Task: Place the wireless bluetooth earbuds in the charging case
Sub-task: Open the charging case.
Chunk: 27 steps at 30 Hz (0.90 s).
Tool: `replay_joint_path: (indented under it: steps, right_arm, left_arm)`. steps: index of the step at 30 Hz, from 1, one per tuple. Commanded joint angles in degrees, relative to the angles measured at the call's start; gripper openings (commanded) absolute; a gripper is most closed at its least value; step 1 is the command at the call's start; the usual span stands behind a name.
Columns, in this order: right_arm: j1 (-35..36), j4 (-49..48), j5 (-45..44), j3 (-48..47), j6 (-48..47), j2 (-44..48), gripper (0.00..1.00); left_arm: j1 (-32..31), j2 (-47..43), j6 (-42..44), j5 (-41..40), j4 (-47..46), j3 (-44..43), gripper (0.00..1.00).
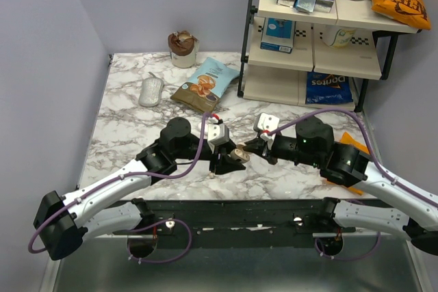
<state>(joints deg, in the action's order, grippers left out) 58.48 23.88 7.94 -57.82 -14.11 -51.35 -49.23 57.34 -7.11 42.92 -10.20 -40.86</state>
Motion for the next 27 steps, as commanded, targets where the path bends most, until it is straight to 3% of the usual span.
replay_joint_path:
  steps: [1, 9, 19, 27]
  right_arm:
    - [0.58, 1.79, -2.32, -1.77, -1.18, -0.33, 0.01]
    - [0.76, 1.52, -2.76, -1.86, -1.01, -0.59, 0.01]
    - [1.02, 1.61, -2.41, -1.86, -0.83, -0.94, 0.01]
    - [1.29, 1.7, -2.58, -1.85, -0.83, -0.94, 0.01]
  left_arm:
    - [0.19, -1.62, 0.61, 0.15, -0.44, -1.68, 0.59]
    - [0.19, -2.23, 0.61, -0.64, -1.14, -0.98, 0.57]
    - [0.28, -1.62, 0.0, -0.9, -2.9, -0.18, 0.39]
    - [0.28, -1.44, -0.44, -1.61, -4.3, 0.69, 0.4]
